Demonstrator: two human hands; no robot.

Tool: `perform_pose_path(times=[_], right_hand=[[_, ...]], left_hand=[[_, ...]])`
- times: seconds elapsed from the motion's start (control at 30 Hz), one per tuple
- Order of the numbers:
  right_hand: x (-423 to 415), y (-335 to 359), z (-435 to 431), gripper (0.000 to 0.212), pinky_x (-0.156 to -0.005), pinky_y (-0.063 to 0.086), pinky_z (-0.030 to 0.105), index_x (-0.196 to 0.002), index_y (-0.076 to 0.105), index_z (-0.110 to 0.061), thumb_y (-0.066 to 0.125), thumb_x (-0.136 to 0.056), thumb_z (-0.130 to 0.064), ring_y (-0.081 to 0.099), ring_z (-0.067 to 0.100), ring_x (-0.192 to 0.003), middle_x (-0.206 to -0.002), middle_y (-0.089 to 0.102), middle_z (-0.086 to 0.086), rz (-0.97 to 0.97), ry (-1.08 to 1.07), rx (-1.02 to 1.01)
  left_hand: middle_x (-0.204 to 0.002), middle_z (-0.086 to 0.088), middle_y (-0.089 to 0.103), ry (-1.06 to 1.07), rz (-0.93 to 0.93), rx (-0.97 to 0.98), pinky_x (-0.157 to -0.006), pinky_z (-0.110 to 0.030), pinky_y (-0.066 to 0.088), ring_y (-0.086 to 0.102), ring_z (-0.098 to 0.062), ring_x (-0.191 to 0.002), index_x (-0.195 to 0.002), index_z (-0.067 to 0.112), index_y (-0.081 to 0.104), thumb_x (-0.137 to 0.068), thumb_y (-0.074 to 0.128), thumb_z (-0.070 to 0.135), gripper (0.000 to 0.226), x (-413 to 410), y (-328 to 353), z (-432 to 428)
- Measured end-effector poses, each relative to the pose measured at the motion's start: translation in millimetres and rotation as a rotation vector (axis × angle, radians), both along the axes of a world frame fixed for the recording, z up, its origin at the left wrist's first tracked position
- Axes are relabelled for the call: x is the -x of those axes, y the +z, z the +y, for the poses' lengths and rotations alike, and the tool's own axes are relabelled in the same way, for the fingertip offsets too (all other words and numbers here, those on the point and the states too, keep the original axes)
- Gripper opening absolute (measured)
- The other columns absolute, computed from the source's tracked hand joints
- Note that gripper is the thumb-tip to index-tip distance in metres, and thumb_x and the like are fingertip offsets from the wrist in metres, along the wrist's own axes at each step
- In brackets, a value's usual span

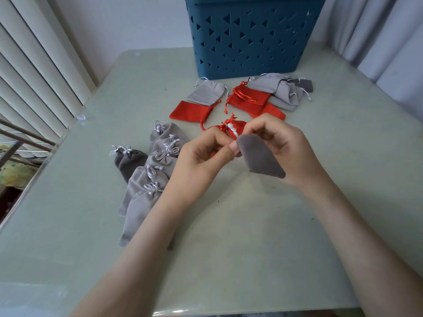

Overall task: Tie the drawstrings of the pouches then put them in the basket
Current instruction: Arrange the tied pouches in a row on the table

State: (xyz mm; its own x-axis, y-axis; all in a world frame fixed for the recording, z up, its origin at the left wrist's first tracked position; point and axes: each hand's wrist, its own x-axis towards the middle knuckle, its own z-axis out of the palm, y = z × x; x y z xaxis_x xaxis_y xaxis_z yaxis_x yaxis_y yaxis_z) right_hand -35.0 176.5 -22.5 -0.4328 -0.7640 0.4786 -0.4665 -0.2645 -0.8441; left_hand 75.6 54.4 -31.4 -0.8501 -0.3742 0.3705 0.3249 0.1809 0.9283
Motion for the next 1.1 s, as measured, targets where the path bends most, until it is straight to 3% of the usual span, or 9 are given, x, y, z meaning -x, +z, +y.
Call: perform_pose_path(times=[0.1,0.2,0.37,0.57,0.73,0.83,0.93,1.03,1.1], right_hand=[[-2,2,2,0.013,-0.074,0.05,0.045,-0.088,0.057,-0.018,0.068,-0.08,-0.018,0.062,0.034,-0.082,-0.088,0.063,0.021,-0.028,0.024,0.009],[-3,6,3,0.013,-0.072,0.051,0.03,-0.087,0.056,-0.014,0.068,-0.082,-0.012,0.063,0.029,-0.079,-0.085,0.066,0.01,-0.049,0.057,0.006],[0,4,2,0.021,-0.068,0.045,0.015,-0.086,0.056,-0.015,0.052,-0.089,0.004,0.056,0.003,-0.07,-0.077,0.06,-0.011,-0.078,-0.02,0.002],[8,6,4,0.015,-0.064,0.047,0.017,-0.086,0.056,-0.014,0.048,-0.089,-0.001,0.059,0.005,-0.071,-0.077,0.06,0.0,-0.13,-0.164,0.043],[9,1,-1,0.017,-0.061,0.046,0.017,-0.086,0.058,-0.014,0.05,-0.092,0.0,0.058,0.006,-0.065,-0.069,0.064,-0.007,-0.245,-0.224,0.064],[11,-1,-4,0.01,-0.062,0.047,0.022,-0.086,0.058,-0.014,0.051,-0.088,-0.007,0.059,0.011,-0.067,-0.073,0.065,-0.004,-0.339,-0.171,0.06],[15,-4,-3,0.015,-0.072,0.048,0.033,-0.099,0.059,-0.017,0.053,-0.087,-0.012,0.063,0.019,-0.087,-0.094,0.066,0.005,-0.392,-0.048,0.016],[13,-4,-2,0.034,-0.084,0.047,0.027,-0.121,0.053,-0.021,0.056,-0.087,-0.017,0.061,0.018,-0.102,-0.111,0.064,0.008,-0.364,0.045,-0.083],[9,-4,-3,0.034,-0.08,0.048,0.023,-0.12,0.055,-0.018,0.057,-0.086,-0.017,0.061,0.012,-0.093,-0.103,0.066,0.004,-0.311,0.069,-0.163]], left_hand=[[-0.068,0.007,0.065,-0.091,0.005,-0.107,-0.068,-0.018,0.045,0.059,-0.007,-0.067,-0.068,0.024,0.065,-0.081,0.063,0.022,0.013,0,0,-2],[-0.067,0.007,0.067,-0.114,-0.003,-0.112,-0.069,-0.021,0.046,0.059,-0.009,-0.066,-0.068,0.023,0.067,-0.08,0.062,0.022,0.013,-1,1,-4],[-0.063,0.011,0.061,0.086,0.039,-0.045,-0.062,-0.016,0.044,0.053,-0.006,-0.061,-0.07,0.015,0.057,-0.082,0.062,0.009,0.014,0,1,-4],[-0.07,-0.007,0.051,0.168,0.06,-0.039,-0.062,-0.02,0.036,0.043,-0.016,-0.067,-0.072,0.024,0.057,-0.085,0.058,0.013,0.016,1,0,-9],[-0.07,0.005,0.058,0.152,0.076,-0.067,-0.066,-0.02,0.041,0.051,-0.01,-0.069,-0.075,0.017,0.056,-0.088,0.054,0.008,0.016,1,1,-8],[-0.068,0.01,0.06,0.16,0.082,-0.083,-0.068,-0.02,0.044,0.054,-0.008,-0.069,-0.076,0.015,0.055,-0.088,0.053,0.008,0.014,1,1,-7],[-0.068,0.01,0.06,0.168,0.038,-0.093,-0.068,-0.019,0.045,0.054,-0.008,-0.069,-0.078,0.012,0.055,-0.088,0.052,0.011,0.01,2,0,-6],[-0.07,0.006,0.058,0.173,-0.013,-0.084,-0.065,-0.019,0.046,0.053,-0.012,-0.068,-0.081,0.009,0.056,-0.091,0.054,0.01,0.011,4,-2,-4],[-0.069,0.007,0.059,0.2,-0.041,-0.07,-0.064,-0.016,0.046,0.055,-0.008,-0.065,-0.083,0.008,0.056,-0.095,0.053,0.006,0.012,5,-2,-2]])
